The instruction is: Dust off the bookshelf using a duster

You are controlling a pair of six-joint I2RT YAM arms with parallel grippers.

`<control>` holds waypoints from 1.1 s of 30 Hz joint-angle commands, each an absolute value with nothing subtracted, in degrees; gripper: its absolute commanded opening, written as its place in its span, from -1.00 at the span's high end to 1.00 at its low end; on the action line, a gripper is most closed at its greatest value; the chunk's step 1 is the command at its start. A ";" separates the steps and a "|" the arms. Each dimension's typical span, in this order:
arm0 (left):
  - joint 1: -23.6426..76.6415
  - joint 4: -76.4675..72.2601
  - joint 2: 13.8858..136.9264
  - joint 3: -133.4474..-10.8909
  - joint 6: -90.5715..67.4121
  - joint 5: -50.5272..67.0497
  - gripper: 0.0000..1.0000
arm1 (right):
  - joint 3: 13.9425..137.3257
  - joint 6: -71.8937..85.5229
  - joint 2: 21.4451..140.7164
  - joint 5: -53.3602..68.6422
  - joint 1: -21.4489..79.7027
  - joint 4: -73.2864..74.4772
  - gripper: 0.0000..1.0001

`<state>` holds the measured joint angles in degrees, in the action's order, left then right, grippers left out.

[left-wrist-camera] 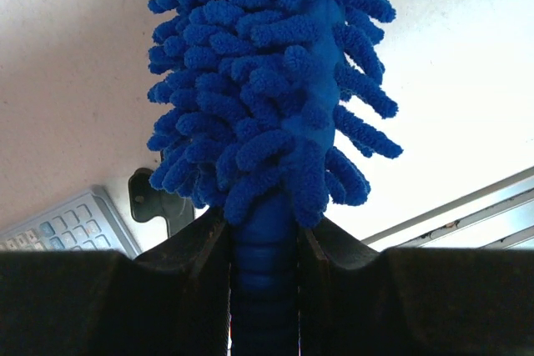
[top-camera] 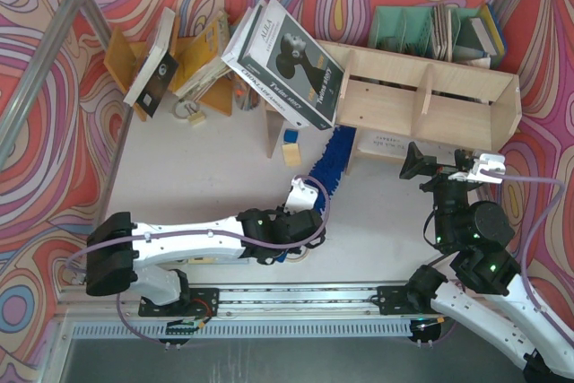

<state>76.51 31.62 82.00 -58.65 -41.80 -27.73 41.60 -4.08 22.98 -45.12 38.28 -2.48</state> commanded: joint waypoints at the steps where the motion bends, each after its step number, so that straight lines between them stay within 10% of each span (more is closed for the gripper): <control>1: 76.82 31.51 81.05 -59.57 -40.93 -27.57 1.00 | 41.39 -4.64 22.99 -45.14 38.40 -3.52 -0.97; 17: 76.83 22.58 63.78 -54.89 -39.33 -30.75 1.00 | 41.25 -4.59 22.59 -45.09 38.41 -3.52 -0.98; 33: 76.87 30.04 77.20 -58.83 -39.97 -27.82 1.00 | 41.31 -4.58 22.68 -45.26 38.41 -3.43 -0.98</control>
